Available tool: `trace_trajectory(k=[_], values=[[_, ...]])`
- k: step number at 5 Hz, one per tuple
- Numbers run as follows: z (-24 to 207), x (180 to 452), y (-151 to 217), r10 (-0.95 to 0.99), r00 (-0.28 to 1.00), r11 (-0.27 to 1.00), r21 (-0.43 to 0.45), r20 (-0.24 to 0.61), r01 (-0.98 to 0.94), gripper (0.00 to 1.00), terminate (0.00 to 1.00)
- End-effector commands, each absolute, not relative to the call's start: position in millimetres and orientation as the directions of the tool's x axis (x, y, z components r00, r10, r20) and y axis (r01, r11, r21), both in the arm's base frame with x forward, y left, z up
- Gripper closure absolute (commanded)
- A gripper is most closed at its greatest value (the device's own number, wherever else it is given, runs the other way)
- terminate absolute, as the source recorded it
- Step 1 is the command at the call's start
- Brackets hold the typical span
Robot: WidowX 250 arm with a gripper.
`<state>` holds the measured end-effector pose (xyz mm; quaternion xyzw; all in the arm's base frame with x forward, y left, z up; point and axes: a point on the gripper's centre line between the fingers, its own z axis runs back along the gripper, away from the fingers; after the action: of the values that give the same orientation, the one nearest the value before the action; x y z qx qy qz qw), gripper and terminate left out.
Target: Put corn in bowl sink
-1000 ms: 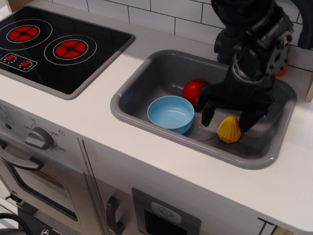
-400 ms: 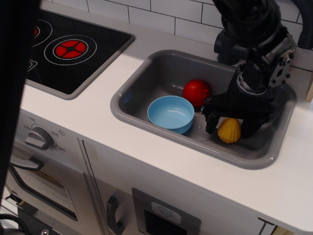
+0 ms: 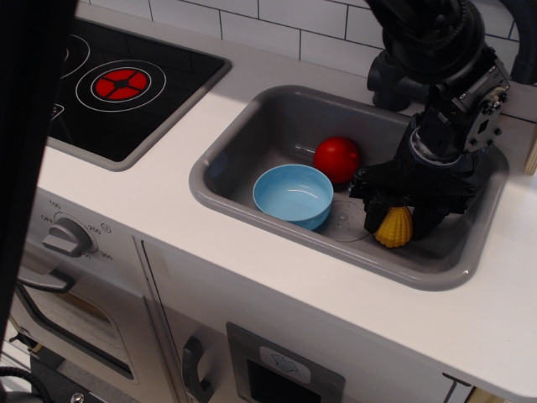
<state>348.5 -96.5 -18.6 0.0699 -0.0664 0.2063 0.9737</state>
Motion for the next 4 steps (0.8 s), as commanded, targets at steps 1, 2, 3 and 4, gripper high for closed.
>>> trace_trajectory(k=[1,2,3,4], values=[[58.3,355.6,-66.7,0.422,0.878,0.903,-0.02,0.224,-0.429,1.0,0.0],[73.9,353.3,-38.0,0.433,0.87,0.898,-0.033,0.234,-0.438,1.0,0.0],[75.7,349.1,-7.7,0.45,0.865,0.888,-0.011,0.221,-0.459,1.0,0.0],[66.1,344.4,8.7,0.445,0.874,0.889,0.019,0.196,-0.457,1.0,0.0]])
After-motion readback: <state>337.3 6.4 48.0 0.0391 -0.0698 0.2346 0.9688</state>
